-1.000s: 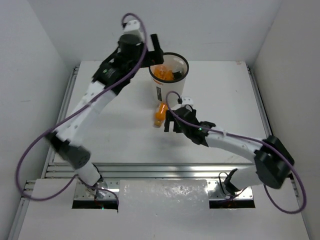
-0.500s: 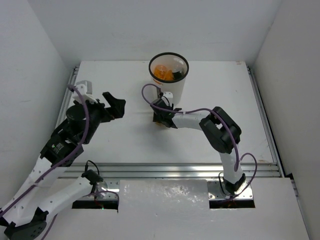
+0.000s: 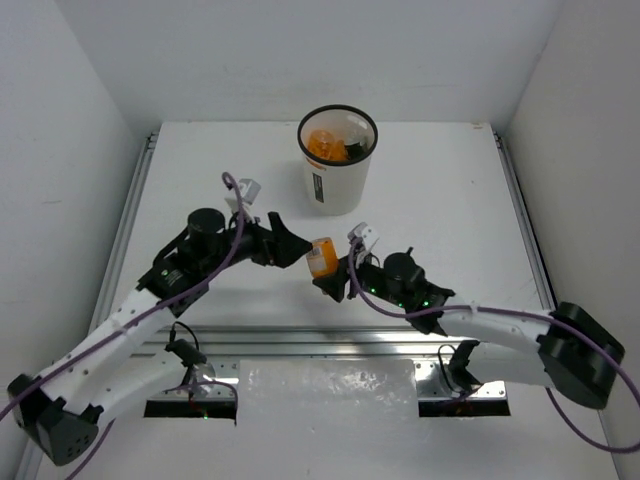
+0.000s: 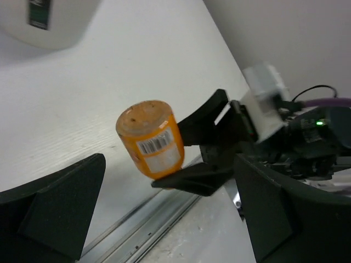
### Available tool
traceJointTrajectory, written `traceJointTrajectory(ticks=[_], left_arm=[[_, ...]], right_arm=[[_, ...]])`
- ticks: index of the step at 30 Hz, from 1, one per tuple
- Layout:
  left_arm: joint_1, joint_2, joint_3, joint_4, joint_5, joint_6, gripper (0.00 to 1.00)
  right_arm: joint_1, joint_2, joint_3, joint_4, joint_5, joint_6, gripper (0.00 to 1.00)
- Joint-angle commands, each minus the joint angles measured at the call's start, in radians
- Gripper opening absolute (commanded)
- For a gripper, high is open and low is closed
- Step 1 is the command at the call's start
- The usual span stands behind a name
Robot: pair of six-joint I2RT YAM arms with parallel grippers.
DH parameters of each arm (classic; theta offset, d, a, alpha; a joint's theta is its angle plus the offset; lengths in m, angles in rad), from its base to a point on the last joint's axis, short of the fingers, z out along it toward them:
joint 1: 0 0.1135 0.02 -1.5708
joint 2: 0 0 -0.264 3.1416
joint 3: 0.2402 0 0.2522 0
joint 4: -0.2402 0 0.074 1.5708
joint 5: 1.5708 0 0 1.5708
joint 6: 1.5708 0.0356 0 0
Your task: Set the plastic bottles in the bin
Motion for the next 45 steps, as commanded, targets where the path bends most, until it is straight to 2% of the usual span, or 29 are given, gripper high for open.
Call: traceJointTrajectory(ticks=[1,5,8,9,10,11,12,14,15,16,17,18,21,22,24,26,27,29,31,32,34,35,36,39,40,45], left_arm=[[-0.009,0.066,-0.016,0.211,0.203,-0.053,1.00],[-0.066,0.144,-0.028,0.328,0.265,-0.077,1.00],[-0.148,0.222,0.011,0.356,0.239,-0.073,1.00],[-0.180,0.244,0.025,0.358,0.236,-0.070,0.93],[-0.188,0.273,0.042,0.361,0.240,-0.071,0.83],[-0.193,0.281,0.049,0.369,0.248,-0.076,0.62],[-0.193,0.285,0.056,0.367,0.251,-0.077,0.09],[-0.195,0.279,0.084,0.353,0.197,-0.079,0.00],[-0.193,0.276,0.101,0.318,0.174,-0.070,0.00],[-0.193,0.279,0.155,0.292,0.082,-0.060,0.00],[-0.193,0.284,0.195,0.234,0.008,-0.051,0.00],[-0.193,0.296,0.295,0.147,-0.172,-0.034,0.00],[-0.173,0.389,0.451,0.053,-0.384,0.021,0.00],[-0.159,0.453,0.548,0.045,-0.456,0.036,0.00],[-0.092,0.562,0.677,0.045,-0.441,0.064,0.00],[-0.029,0.647,0.768,0.031,-0.427,0.085,0.00],[-0.014,0.696,0.871,0.021,-0.429,0.094,0.00],[0.022,0.851,0.993,-0.037,-0.432,0.114,0.01],[0.040,0.996,1.160,-0.062,-0.398,0.133,0.12],[0.043,1.035,1.206,-0.090,-0.392,0.137,0.27],[0.048,1.144,1.347,-0.119,-0.354,0.142,0.44],[0.051,1.175,1.389,-0.157,-0.346,0.142,0.57],[0.051,1.224,1.468,-0.177,-0.331,0.142,0.65],[0.049,1.246,1.521,-0.211,-0.320,0.133,0.85],[0.049,1.238,1.514,-0.207,-0.318,0.134,0.99],[0.048,1.071,1.405,-0.245,-0.392,0.125,1.00]], right_arm=[[-0.005,-0.164,-0.041,0.141,-0.171,-0.075,0.12],[-0.003,-0.270,-0.012,0.035,-0.240,-0.101,0.12],[0.000,-0.333,0.005,0.014,-0.277,-0.107,0.13],[0.000,-0.350,0.003,0.014,-0.289,-0.107,0.14],[0.001,-0.378,0.003,0.001,-0.275,-0.107,0.15],[0.001,-0.390,0.005,-0.011,-0.259,-0.110,0.18],[0.001,-0.399,0.005,-0.022,-0.216,-0.116,0.33],[0.000,-0.419,-0.006,-0.041,-0.167,-0.116,0.59],[0.001,-0.436,-0.006,-0.058,-0.133,-0.105,0.84],[0.001,-0.442,0.008,-0.127,-0.017,-0.099,0.99],[0.000,-0.445,0.026,-0.196,0.078,-0.076,0.99],[0.000,-0.438,0.082,-0.385,0.321,-0.049,0.99],[-0.002,-0.410,0.162,-0.708,0.594,0.144,0.99],[-0.002,-0.412,0.181,-0.862,0.667,0.198,0.99],[-0.003,-0.450,0.154,-0.936,0.685,0.263,0.99],[-0.005,-0.493,0.120,-0.931,0.688,0.266,0.99],[-0.005,-0.529,0.100,-0.934,0.690,0.264,0.99],[-0.008,-0.556,0.100,-0.954,0.693,0.271,0.99],[-0.009,-0.583,0.117,-1.000,0.688,0.271,0.99],[-0.011,-0.591,0.124,-1.014,0.688,0.269,0.99],[-0.014,-0.614,0.138,-1.054,0.691,0.266,0.99],[-0.014,-0.622,0.143,-1.068,0.702,0.266,0.99],[-0.017,-0.629,0.149,-1.085,0.702,0.264,0.99],[-0.020,-0.645,0.169,-1.124,0.702,0.251,0.99],[-0.020,-0.645,0.179,-1.135,0.702,0.252,0.99],[-0.026,-0.607,0.282,-1.250,0.749,0.245,0.99]])
